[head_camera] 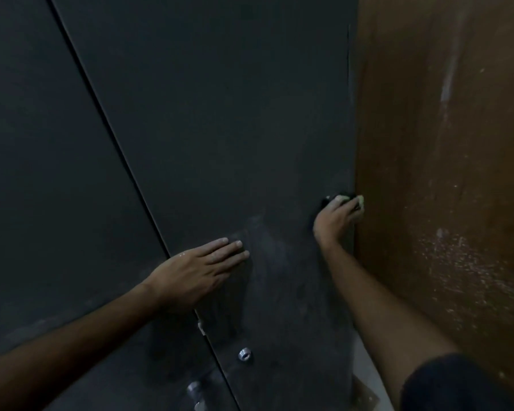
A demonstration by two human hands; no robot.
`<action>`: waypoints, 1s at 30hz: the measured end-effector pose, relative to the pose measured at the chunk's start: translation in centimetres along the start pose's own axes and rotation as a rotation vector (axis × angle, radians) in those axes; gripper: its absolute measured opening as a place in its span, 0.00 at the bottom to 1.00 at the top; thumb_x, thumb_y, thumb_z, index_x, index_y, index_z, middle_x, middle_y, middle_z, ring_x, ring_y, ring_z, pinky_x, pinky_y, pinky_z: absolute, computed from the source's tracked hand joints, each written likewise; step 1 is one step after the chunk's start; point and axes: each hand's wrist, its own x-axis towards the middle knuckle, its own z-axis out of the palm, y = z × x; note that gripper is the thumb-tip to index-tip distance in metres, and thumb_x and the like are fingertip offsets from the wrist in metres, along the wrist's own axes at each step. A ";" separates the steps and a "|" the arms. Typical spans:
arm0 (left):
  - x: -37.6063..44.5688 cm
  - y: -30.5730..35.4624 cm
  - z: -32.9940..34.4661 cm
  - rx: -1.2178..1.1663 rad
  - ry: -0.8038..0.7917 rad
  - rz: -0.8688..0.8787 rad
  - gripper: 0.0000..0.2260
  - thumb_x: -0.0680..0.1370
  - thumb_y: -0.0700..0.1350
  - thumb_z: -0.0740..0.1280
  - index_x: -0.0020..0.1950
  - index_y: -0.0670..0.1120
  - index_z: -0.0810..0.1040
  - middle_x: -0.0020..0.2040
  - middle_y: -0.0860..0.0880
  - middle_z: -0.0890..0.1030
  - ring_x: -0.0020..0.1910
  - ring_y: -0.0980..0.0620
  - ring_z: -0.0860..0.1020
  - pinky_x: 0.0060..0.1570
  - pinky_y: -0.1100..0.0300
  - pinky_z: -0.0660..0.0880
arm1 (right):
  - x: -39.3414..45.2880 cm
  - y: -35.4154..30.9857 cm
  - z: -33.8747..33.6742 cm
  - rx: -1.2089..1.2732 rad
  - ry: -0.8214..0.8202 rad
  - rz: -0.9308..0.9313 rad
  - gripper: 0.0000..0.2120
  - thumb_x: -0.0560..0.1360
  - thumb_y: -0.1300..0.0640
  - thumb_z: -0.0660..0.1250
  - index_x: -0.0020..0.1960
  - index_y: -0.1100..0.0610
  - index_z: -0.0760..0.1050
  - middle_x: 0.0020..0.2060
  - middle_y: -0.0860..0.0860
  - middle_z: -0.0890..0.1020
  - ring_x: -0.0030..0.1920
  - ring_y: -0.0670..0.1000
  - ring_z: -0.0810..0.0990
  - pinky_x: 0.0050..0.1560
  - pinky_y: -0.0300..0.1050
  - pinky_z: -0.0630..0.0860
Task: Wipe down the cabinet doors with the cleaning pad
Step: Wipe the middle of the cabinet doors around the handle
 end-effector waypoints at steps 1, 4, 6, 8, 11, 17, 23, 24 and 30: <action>0.0 0.0 0.0 -0.007 0.012 0.003 0.24 0.84 0.50 0.63 0.79 0.43 0.68 0.85 0.43 0.54 0.84 0.41 0.51 0.82 0.44 0.39 | 1.0 -1.4 0.1 -0.004 0.003 0.009 0.28 0.87 0.50 0.52 0.82 0.64 0.52 0.80 0.69 0.51 0.80 0.67 0.52 0.80 0.56 0.51; 0.1 -0.1 0.3 0.002 0.031 0.002 0.26 0.83 0.50 0.64 0.79 0.41 0.66 0.85 0.42 0.55 0.84 0.41 0.52 0.82 0.43 0.39 | -3.5 -1.5 1.5 -0.019 0.024 -0.276 0.29 0.86 0.50 0.53 0.80 0.66 0.57 0.79 0.69 0.54 0.80 0.67 0.52 0.81 0.57 0.49; -0.1 -0.1 0.6 0.027 0.033 0.019 0.26 0.84 0.50 0.62 0.80 0.41 0.66 0.85 0.42 0.53 0.85 0.41 0.50 0.82 0.43 0.38 | -8.9 2.6 1.4 -0.105 -0.060 -0.460 0.30 0.84 0.49 0.55 0.81 0.65 0.56 0.80 0.68 0.54 0.81 0.65 0.52 0.81 0.53 0.47; -0.2 0.0 0.7 0.052 0.052 0.026 0.25 0.84 0.49 0.58 0.80 0.41 0.67 0.85 0.42 0.53 0.85 0.41 0.50 0.82 0.43 0.39 | -9.4 5.4 0.2 -0.152 -0.123 -0.471 0.30 0.84 0.52 0.56 0.81 0.66 0.55 0.79 0.69 0.55 0.80 0.66 0.53 0.81 0.54 0.50; 0.0 0.0 0.4 0.041 0.078 0.030 0.24 0.84 0.48 0.53 0.79 0.40 0.66 0.85 0.42 0.56 0.84 0.41 0.54 0.82 0.43 0.42 | -2.3 2.6 -0.4 -0.036 -0.023 -0.122 0.27 0.87 0.55 0.54 0.81 0.66 0.54 0.79 0.70 0.55 0.79 0.68 0.55 0.79 0.55 0.54; 0.0 0.0 0.6 -0.006 0.089 0.020 0.23 0.85 0.49 0.58 0.78 0.41 0.61 0.85 0.42 0.54 0.84 0.41 0.51 0.82 0.43 0.41 | -7.8 4.0 0.8 -0.088 -0.097 -0.363 0.30 0.85 0.52 0.55 0.81 0.67 0.56 0.79 0.69 0.54 0.81 0.65 0.52 0.80 0.55 0.50; 0.0 0.1 0.1 0.025 0.037 0.003 0.25 0.83 0.50 0.63 0.78 0.41 0.70 0.85 0.42 0.56 0.84 0.41 0.53 0.81 0.43 0.40 | -2.5 3.4 -0.2 -0.059 -0.040 -0.031 0.28 0.87 0.54 0.54 0.82 0.66 0.52 0.80 0.69 0.52 0.80 0.66 0.52 0.79 0.53 0.51; 0.0 0.1 0.0 0.032 0.033 0.001 0.25 0.83 0.50 0.63 0.79 0.41 0.70 0.85 0.42 0.55 0.84 0.41 0.52 0.81 0.43 0.39 | -1.8 1.8 -0.1 -0.052 -0.029 -0.047 0.28 0.87 0.55 0.54 0.81 0.66 0.52 0.80 0.69 0.52 0.80 0.67 0.51 0.79 0.53 0.49; 0.1 0.1 0.1 0.055 0.005 0.017 0.24 0.85 0.51 0.59 0.80 0.42 0.69 0.85 0.43 0.53 0.84 0.41 0.49 0.81 0.43 0.37 | -12.5 6.3 0.0 -0.191 -0.199 -0.521 0.30 0.85 0.52 0.56 0.81 0.67 0.53 0.80 0.68 0.51 0.82 0.65 0.48 0.81 0.57 0.48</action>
